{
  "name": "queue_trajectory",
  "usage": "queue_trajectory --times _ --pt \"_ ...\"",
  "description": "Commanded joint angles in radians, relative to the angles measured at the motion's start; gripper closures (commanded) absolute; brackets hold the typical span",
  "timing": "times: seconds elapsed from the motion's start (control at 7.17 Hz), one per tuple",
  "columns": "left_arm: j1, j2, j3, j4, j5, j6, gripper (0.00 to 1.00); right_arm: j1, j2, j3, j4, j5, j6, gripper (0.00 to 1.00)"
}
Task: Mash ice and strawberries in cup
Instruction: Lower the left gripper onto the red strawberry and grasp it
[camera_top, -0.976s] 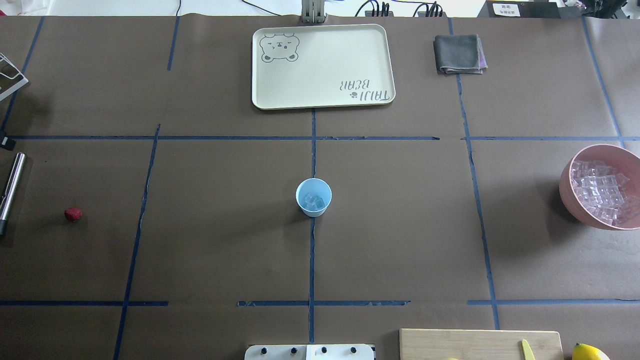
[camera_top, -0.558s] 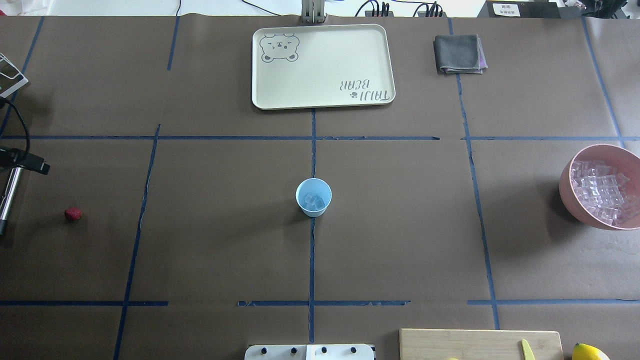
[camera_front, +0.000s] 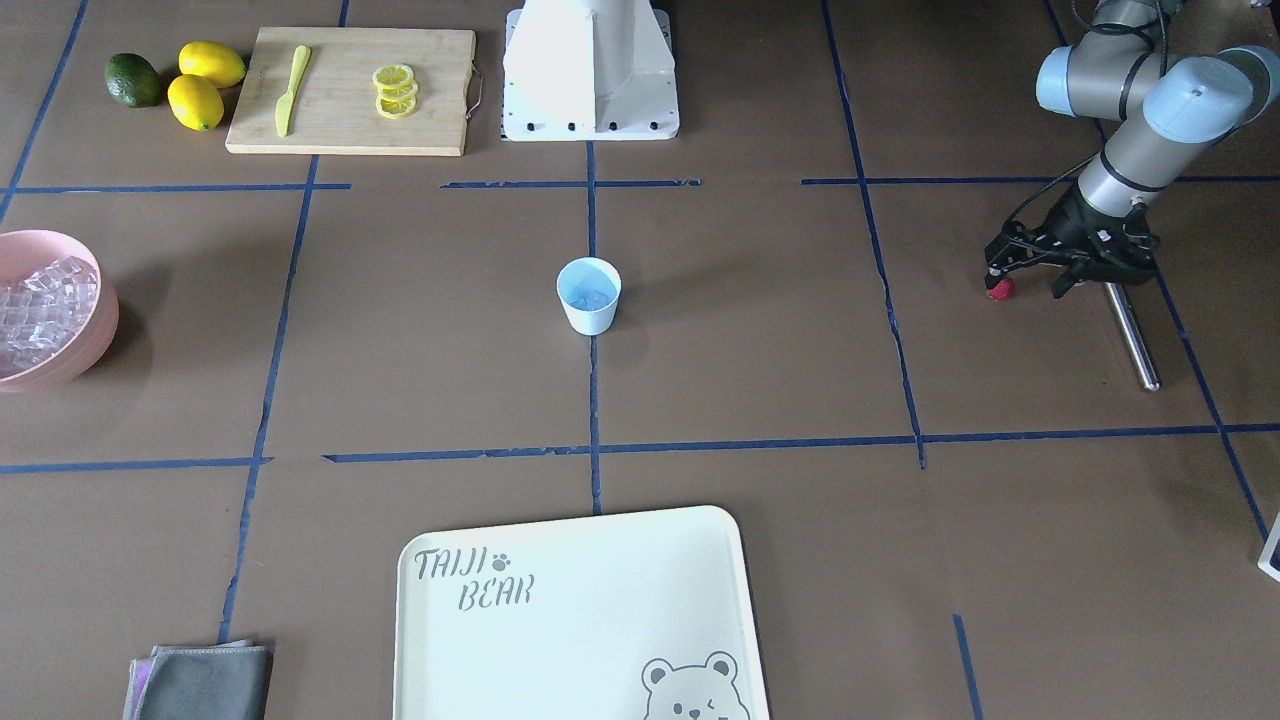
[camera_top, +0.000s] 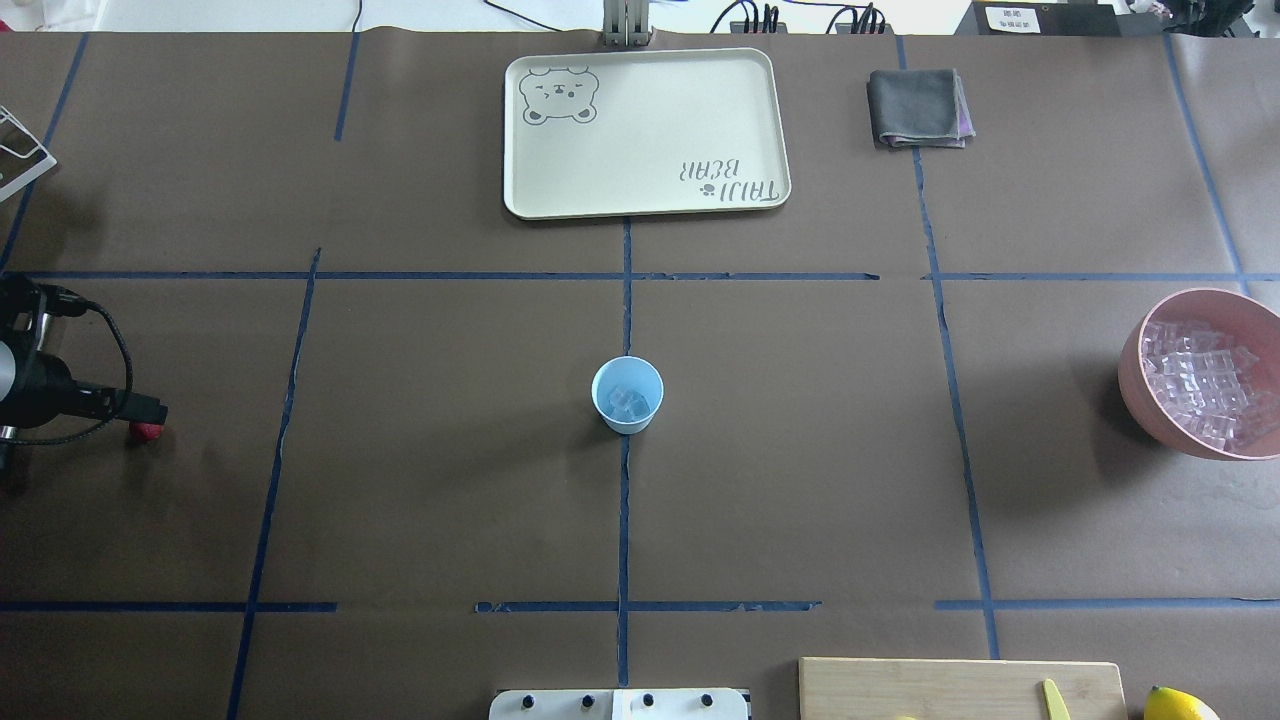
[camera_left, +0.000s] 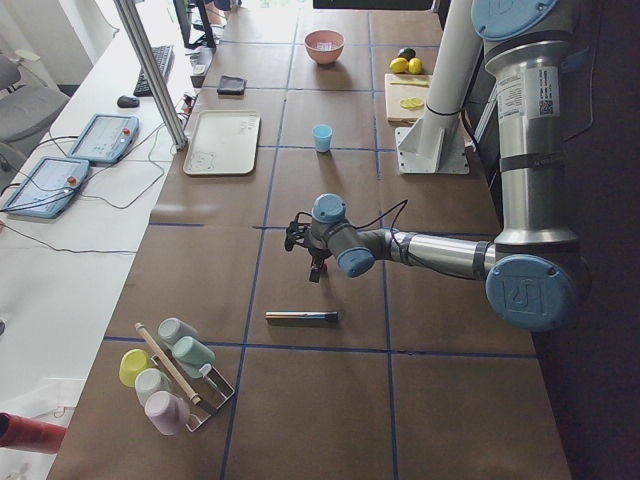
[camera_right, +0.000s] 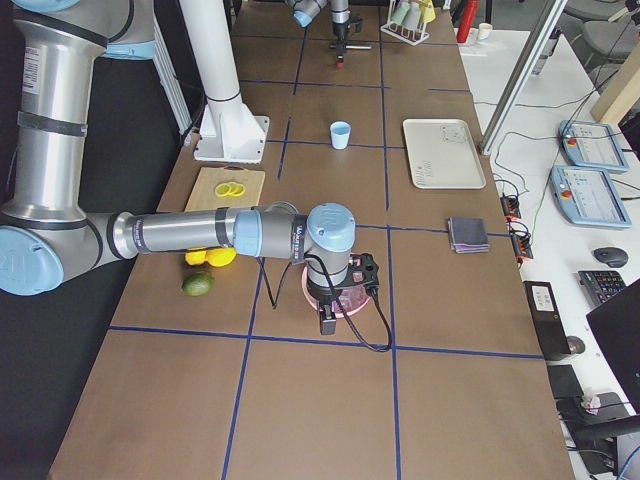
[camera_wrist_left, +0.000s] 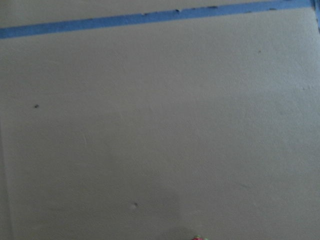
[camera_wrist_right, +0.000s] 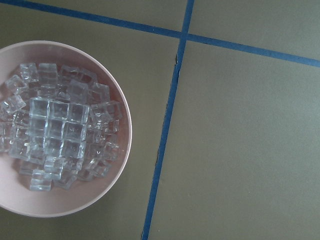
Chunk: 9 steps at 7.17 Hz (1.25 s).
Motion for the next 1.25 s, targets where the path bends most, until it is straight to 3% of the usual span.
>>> queue_trajectory --times 0.0,0.28,0.42,0.56,0.7,0.84,1.12 --pt "0.035 0.001 -0.001 -0.004 0.031 -0.017 0.00 0.000 -0.003 0.001 0.000 0.002 0.000 0.00" --pt "0.049 0.001 0.001 -0.003 0.038 -0.017 0.00 0.000 -0.007 0.001 0.000 0.002 0.000 0.00" --pt "0.053 0.001 0.001 -0.003 0.049 -0.017 0.06 0.000 -0.009 0.005 0.000 0.002 0.000 0.00" --pt "0.053 0.001 -0.002 -0.003 0.050 -0.020 0.55 0.000 -0.009 0.007 0.000 0.002 0.000 0.00" --pt "0.053 0.001 -0.002 -0.003 0.052 -0.019 0.78 0.000 -0.010 0.005 0.000 0.002 0.000 0.00" --pt "0.052 0.010 -0.005 -0.003 0.050 -0.019 0.88 0.000 -0.009 0.007 0.000 0.002 0.000 0.00" --pt "0.052 0.012 -0.007 -0.003 0.052 -0.019 0.93 0.000 -0.009 0.007 0.000 0.002 0.000 0.00"
